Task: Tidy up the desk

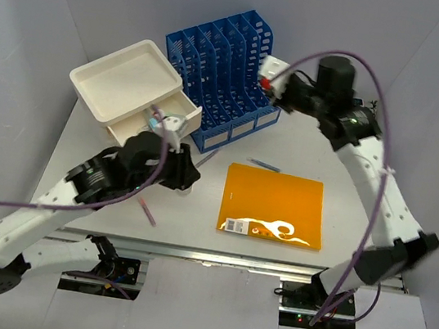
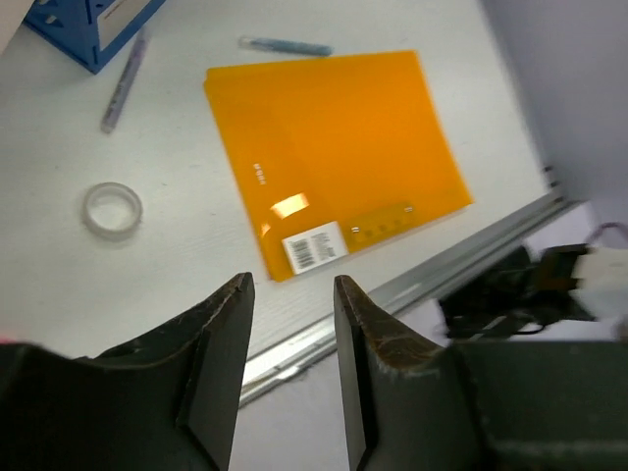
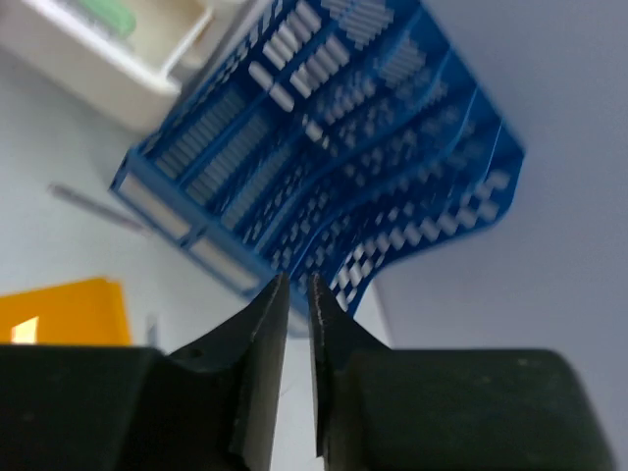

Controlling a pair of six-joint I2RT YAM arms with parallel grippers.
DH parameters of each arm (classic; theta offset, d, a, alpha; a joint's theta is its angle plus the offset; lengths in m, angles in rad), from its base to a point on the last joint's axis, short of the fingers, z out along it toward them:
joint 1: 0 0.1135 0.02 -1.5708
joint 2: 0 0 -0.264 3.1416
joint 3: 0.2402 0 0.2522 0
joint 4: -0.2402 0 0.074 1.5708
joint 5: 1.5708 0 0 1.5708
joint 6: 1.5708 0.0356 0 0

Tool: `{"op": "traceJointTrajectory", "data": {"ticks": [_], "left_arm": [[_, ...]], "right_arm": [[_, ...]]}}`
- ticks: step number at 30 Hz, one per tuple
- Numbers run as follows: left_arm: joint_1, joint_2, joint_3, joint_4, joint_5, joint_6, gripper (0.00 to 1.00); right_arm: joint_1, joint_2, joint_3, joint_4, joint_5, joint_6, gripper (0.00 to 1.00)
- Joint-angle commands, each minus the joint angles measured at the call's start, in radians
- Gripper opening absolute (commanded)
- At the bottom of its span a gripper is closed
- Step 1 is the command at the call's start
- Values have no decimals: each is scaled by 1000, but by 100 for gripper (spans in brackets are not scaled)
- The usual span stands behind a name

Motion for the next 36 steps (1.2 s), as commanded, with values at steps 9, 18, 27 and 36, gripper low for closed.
{"op": "traceJointTrajectory", "data": {"ticks": [9,18,27,36], "left_arm": [[110,421,193,-76,-104,706,49],[287,531,205,-20,-189,842,68],[345,576,240,40,-346,842,98],[431,630,268,87,-354,825,98]], "right_arm": [[-299,-714,-1105,345,-755,102,14],[-418,-718,-1189,379,-859,124,14],[-427,-733,-1195,380,-838,119,15],[-435,-727,-1199,379,-830,123,15]]}}
